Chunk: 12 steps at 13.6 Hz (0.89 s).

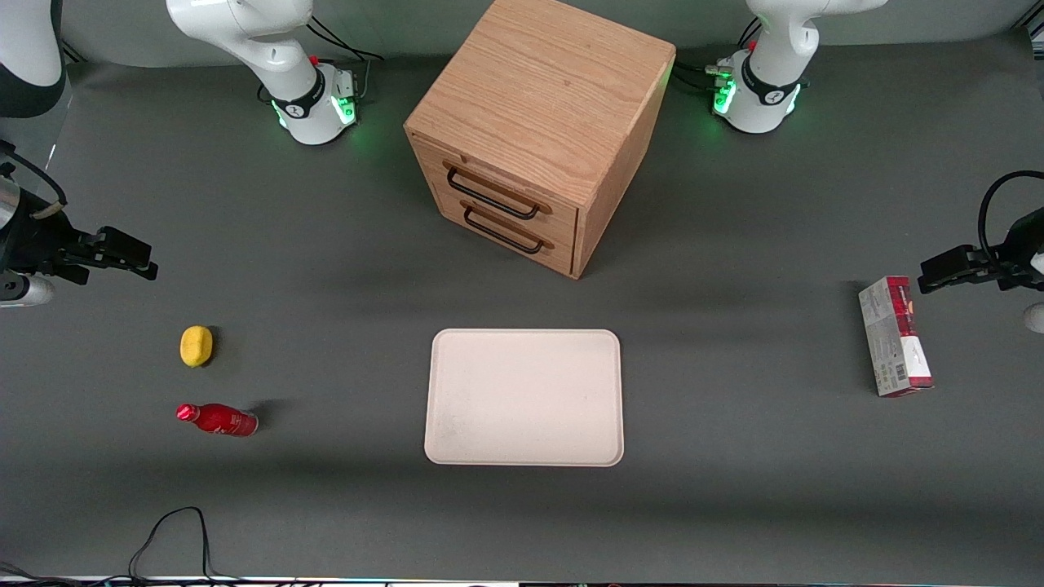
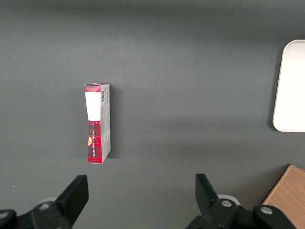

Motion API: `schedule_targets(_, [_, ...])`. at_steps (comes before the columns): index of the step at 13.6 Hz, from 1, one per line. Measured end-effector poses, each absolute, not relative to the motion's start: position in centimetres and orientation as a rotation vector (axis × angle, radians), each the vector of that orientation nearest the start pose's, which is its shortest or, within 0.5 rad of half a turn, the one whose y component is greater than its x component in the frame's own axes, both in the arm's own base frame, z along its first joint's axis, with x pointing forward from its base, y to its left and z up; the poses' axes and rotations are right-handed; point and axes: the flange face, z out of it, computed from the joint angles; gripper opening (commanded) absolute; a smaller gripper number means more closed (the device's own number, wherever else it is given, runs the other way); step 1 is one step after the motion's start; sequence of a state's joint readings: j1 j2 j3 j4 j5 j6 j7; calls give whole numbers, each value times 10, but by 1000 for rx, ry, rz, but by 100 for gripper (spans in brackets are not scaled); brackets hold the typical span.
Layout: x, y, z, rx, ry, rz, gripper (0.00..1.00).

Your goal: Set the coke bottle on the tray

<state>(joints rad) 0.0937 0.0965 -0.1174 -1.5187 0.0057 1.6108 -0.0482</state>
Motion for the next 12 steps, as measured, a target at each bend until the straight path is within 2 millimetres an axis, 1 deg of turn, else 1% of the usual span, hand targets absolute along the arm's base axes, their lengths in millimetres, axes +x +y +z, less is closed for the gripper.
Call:
schedule_targets(1, [590,-20,595,-3150,-50,5,100])
schedule_targets(3, [605,-54,589,-3159,-77,-16,100])
schedule_targets(5, [627,-85,583,-3170,-84,-28,100])
schedule_targets(6, [641,-96,577,-3171,-87,-30,100])
schedule_targets(7, [656,-100,573,-3174,-94,-33,100])
schedule_targets(9, [682,-91,569,-3180,-120,-18,100])
schedule_targets(10, [691,-85,565,-3180,-137,-12,100])
schedule_targets(12, [699,-78,562,-3167,-151,-11,100])
